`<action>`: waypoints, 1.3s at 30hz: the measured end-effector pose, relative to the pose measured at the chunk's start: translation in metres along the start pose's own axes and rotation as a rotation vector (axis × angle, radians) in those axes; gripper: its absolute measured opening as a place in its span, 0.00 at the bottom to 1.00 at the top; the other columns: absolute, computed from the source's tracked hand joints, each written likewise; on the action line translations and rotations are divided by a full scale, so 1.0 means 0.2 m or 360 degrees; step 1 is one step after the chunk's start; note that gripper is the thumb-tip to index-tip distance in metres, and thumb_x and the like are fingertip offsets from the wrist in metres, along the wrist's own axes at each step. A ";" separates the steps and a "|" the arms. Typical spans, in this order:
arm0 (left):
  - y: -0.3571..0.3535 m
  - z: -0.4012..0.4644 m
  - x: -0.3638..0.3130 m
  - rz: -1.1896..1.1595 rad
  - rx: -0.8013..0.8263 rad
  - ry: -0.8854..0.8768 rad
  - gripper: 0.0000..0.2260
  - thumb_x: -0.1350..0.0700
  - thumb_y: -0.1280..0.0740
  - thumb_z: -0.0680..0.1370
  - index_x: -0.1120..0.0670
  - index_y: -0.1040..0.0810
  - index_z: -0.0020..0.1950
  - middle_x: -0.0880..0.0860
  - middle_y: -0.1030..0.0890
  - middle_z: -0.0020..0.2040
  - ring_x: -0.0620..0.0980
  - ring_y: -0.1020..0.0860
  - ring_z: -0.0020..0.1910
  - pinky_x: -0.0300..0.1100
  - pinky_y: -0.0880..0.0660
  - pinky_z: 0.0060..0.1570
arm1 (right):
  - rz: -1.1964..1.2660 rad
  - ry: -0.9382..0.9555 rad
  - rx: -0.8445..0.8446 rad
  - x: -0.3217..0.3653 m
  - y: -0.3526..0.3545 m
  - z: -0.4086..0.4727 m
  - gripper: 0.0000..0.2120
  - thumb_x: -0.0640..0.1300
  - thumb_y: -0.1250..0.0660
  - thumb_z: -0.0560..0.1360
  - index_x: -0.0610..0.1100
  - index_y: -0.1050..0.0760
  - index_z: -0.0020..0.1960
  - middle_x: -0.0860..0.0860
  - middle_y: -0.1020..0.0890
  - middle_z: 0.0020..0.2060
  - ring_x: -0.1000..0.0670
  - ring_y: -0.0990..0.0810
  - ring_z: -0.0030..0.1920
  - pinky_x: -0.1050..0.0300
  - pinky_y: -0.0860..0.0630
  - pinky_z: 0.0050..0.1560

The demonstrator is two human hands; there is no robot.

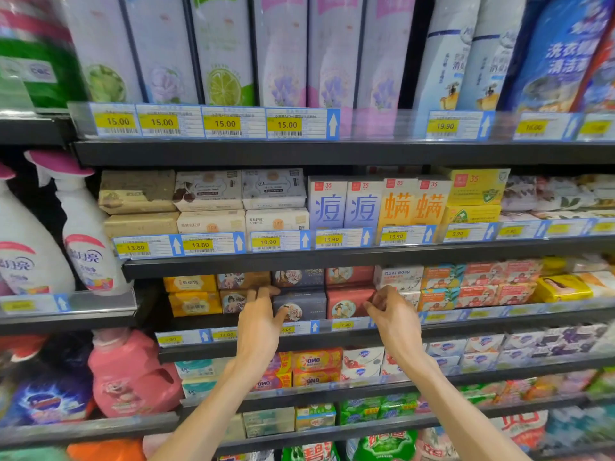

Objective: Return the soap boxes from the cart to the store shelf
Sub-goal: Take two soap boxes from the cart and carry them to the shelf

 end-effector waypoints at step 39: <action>0.49 -0.48 0.04 0.0535 -0.0200 -0.0246 0.16 0.49 0.32 0.80 0.50 0.26 0.67 0.47 0.27 0.63 0.48 0.28 0.63 0.44 0.25 0.59 | -0.0087 0.1104 0.0576 0.67 -0.21 -0.33 0.11 0.54 0.34 0.78 0.51 0.22 0.58 0.56 0.18 0.51 0.53 0.19 0.51 0.53 0.21 0.48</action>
Point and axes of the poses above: each hand's wrist, its own z-axis towards the middle knuckle, its own y-axis out of the back of the hand, x = y × z, the point moved 10 cm from there along z, towards the middle knuckle
